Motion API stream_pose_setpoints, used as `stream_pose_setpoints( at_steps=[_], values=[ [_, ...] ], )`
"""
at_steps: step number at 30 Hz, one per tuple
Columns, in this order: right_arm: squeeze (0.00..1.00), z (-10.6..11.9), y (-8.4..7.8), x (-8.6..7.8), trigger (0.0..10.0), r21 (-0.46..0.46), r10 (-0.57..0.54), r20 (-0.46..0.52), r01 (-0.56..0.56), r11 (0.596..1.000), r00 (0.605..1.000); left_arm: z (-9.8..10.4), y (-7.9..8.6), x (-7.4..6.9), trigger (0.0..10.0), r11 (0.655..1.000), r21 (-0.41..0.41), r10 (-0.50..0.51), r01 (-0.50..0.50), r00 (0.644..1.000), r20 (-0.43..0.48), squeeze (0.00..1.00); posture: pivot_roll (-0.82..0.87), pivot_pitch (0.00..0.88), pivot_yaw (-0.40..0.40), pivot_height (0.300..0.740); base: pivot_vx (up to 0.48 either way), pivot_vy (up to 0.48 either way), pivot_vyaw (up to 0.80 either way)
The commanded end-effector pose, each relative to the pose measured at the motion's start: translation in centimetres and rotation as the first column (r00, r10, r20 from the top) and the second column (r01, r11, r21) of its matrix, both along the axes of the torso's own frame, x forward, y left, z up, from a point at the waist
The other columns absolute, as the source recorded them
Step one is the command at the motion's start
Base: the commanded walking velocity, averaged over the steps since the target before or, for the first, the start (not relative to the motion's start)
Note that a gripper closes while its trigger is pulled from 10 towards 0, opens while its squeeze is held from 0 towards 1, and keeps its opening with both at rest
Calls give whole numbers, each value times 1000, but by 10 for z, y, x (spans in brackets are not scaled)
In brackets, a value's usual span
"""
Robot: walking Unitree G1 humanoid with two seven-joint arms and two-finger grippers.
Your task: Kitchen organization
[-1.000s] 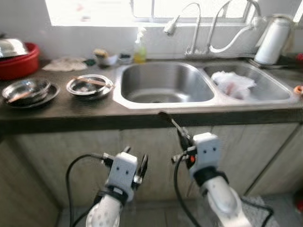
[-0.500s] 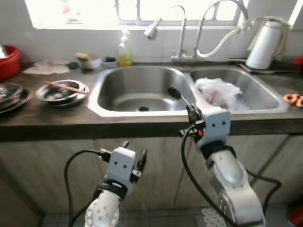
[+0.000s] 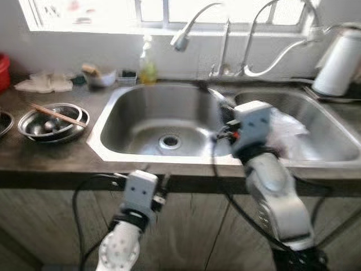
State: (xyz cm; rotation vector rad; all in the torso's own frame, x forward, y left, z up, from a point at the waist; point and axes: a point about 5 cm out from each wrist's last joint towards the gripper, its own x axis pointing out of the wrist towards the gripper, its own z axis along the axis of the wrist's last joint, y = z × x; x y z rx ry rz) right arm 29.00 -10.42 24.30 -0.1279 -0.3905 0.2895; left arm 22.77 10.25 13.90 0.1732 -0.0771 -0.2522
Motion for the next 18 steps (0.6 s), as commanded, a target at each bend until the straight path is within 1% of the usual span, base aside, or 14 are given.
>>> stream_pose_setpoints(
  at_steps=[1,3,6,8,10,11,14,15,16,18],
  values=[
    [0,-2,-7,3,10000,-4,-25,-13,25,1000,1000,5,-5,-1,10000,1000,-18,-19,19,1000,16,0,152,55,-36,740,480,0,800],
    [0,-1,-6,6,10000,16,-27,-30,28,999,999,5,-5,-1,10000,1000,-16,-17,17,1000,16,0,154,56,-38,740,476,0,0],
    [0,0,-8,10,10000,14,-36,-39,36,999,999,4,-5,-1,10000,1000,-19,-14,15,1000,8,0,152,57,-40,740,442,0,0],
    [0,0,-10,14,10000,-5,-38,-51,38,999,998,3,-4,0,10000,999,-35,-3,3,1000,-3,0,152,57,-40,740,0,0,0],
    [0,-1,-12,17,10000,-21,-40,-69,39,999,997,3,-4,0,10000,999,-35,-1,1,1000,-3,0,152,57,-40,740,0,0,0],
    [0,-3,-13,21,10000,-45,-43,-89,39,998,995,2,-5,0,10000,1000,-30,-7,7,1000,-10,0,148,62,-38,740,0,0,0],
    [0,-5,-15,24,10000,-61,-48,-113,42,997,992,0,-6,0,10000,999,-32,-16,16,1000,-18,0,148,62,-39,740,0,0,0],
    [0,-6,-17,26,10000,-63,-51,-128,43,997,990,0,-7,-1,10000,999,-31,-22,21,1000,-21,0,148,65,-39,740,0,0,0],
    [0,-10,-20,32,10000,-86,-67,-176,52,995,982,0,-8,-2,10000,999,-37,-26,26,999,-22,0,147,66,-41,740,0,0,0],
    [0,-13,-23,38,10000,-84,-79,-221,62,995,972,0,-11,-3,10000,998,-45,-40,39,999,-25,0,149,68,-39,740,0,0,0]
  ],
)
